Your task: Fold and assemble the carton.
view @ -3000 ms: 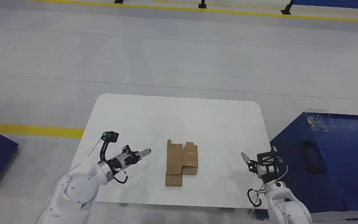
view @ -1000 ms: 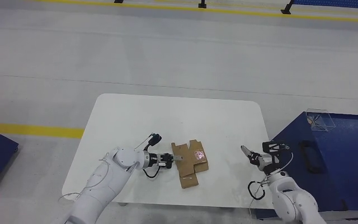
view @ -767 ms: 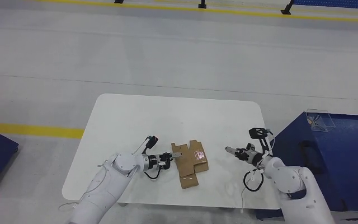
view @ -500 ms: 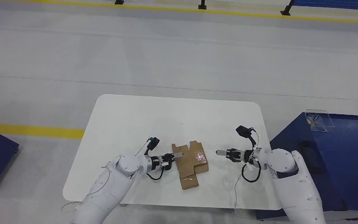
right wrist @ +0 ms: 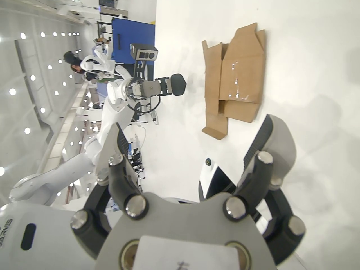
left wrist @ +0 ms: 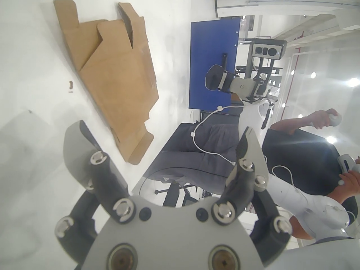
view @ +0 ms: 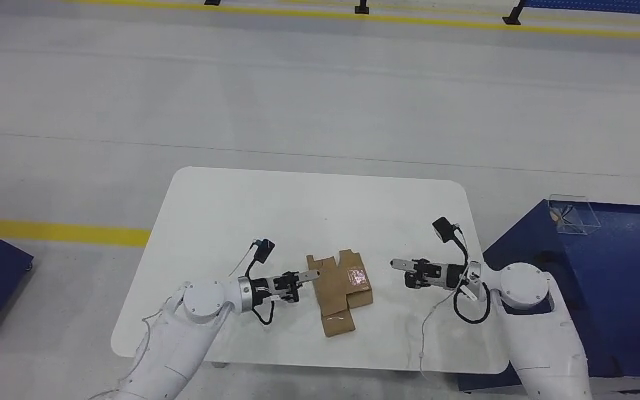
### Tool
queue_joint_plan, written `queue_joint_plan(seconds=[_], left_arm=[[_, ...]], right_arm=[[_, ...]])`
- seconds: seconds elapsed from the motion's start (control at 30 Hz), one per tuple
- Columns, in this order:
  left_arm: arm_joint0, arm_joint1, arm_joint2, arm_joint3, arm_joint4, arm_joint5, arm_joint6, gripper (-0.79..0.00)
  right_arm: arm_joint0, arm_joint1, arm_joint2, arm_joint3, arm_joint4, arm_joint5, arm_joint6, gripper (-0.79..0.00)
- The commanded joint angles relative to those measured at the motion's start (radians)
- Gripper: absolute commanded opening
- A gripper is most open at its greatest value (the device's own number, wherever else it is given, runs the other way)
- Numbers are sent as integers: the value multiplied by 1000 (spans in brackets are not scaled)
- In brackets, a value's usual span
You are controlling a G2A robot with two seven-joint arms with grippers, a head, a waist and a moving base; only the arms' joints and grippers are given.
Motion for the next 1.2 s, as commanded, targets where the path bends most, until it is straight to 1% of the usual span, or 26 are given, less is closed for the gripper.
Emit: queue_joint_plan(seconds=[0.0, 0.07, 0.13, 0.17, 0.23, 0.3, 0.4, 0.53, 0.73, 0.9, 1.0, 1.03, 1.07, 1.1, 1.13, 1.17], left_arm=[[-2, -1, 2, 9, 0, -11, 1, 0], [-2, -1, 2, 9, 0, -11, 1, 0], [4, -1, 4, 9, -6, -4, 7, 0], [6, -4, 11, 13, -13, 14, 13, 0], [-5, -11, 33, 30, -16, 26, 32, 0], [-21, -24, 60, 61, -47, 37, 37, 0], [-51, -42, 110, 112, -39, 42, 62, 0], [-83, -63, 150, 172, -53, 44, 78, 0], [-125, -91, 201, 239, -52, 73, 113, 0], [-154, -114, 237, 292, -61, 55, 112, 0], [-168, -125, 249, 319, -75, 27, 102, 0], [-172, -128, 252, 326, -79, 17, 101, -22], [-177, -131, 254, 336, -82, 10, 100, -142], [-181, -134, 256, 346, -85, 5, 99, -406], [-186, -137, 257, 357, -89, -2, 101, -440], [-189, -140, 257, 367, -96, -15, 103, -502]], right_arm=[[-1, 0, 0, -1, -6, -1, -3, 0], [-1, 0, 0, -1, -6, -1, -3, 0], [-7, -5, -11, 16, 64, 20, -10, 0], [-3, -4, -22, 23, 52, 8, -19, 0], [9, -5, -49, 49, -16, -28, -85, 0], [28, -12, -88, 93, -14, -42, -128, 0], [64, -21, -147, 167, -43, -80, -183, 0], [114, -35, -226, 265, -84, -112, -240, 0], [185, -51, -283, 382, -29, -151, -237, 0], [233, -66, -327, 461, 29, -162, -205, 0], [258, -76, -353, 509, 68, -174, -188, 0], [266, -79, -359, 524, 79, -179, -185, 0], [273, -82, -365, 537, 90, -186, -180, 0], [279, -84, -370, 550, 103, -190, -174, 0], [285, -87, -375, 562, 115, -193, -168, 0], [291, -89, -379, 573, 123, -197, -164, 0]])
